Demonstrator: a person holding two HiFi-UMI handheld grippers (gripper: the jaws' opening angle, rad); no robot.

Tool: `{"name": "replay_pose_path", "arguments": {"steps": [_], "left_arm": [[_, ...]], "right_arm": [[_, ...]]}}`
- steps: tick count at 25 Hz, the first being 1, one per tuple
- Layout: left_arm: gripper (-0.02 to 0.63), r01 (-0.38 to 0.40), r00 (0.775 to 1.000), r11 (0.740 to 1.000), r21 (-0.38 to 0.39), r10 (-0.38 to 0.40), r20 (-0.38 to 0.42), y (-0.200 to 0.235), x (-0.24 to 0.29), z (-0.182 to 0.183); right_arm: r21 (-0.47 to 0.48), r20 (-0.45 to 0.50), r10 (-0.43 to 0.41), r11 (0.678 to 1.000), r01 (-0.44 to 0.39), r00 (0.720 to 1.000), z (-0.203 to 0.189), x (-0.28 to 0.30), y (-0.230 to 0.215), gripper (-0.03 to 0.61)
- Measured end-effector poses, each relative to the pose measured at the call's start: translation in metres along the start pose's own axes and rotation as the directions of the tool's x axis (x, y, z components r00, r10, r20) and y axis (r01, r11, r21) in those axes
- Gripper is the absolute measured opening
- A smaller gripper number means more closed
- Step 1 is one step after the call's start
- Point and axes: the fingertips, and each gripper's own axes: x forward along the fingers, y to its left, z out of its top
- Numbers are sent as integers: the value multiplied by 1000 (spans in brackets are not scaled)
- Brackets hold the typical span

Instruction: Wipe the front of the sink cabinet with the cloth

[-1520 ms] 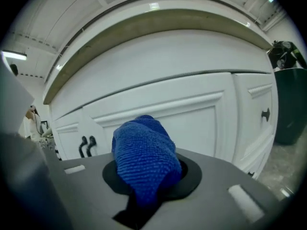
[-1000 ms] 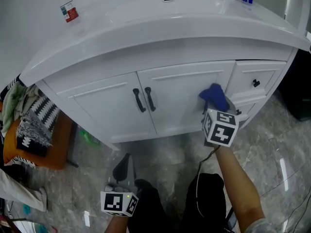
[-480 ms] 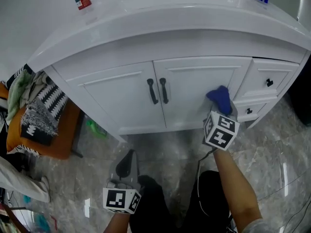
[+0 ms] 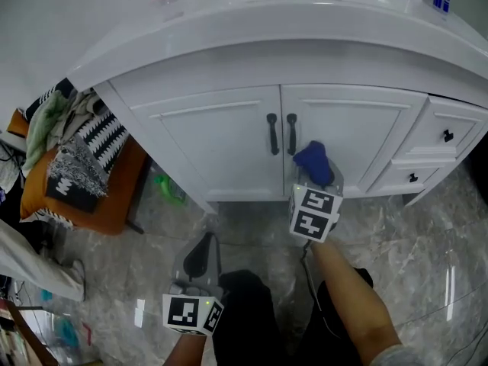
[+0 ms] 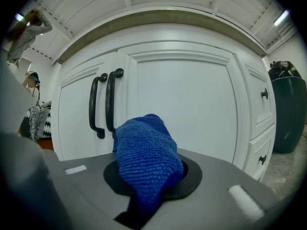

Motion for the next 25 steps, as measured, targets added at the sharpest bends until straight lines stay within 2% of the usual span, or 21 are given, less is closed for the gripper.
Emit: {"name": "replay_pose_path", "arguments": {"steps": [3,10,12,16,25], "left_arm": [[11,-24,1000,1000,-5,24,-2,9,-7,-3],[11,-50,999,999,-11,50,-15,18,-21,-12],[11,-59,998,998,-12,59,-13,22,-24,-11],[11,-83,997,996,-15,83,-4,34,-29,-7],[11,-171,985,985,-27,170,-7,72,-59,-9]], "right_arm": [[70,4,-25,997,24,1000,-3,0,4,57],[181,-65,-115,975,125,991,-8,-6,12,55],[189,-79,-86,977,99,993,-12,-7,25,55],[192,-122,28,981,-4,992,-22,-3,80,74],[161,-106,123,981,-105,987,-4,10,167,77]]}}
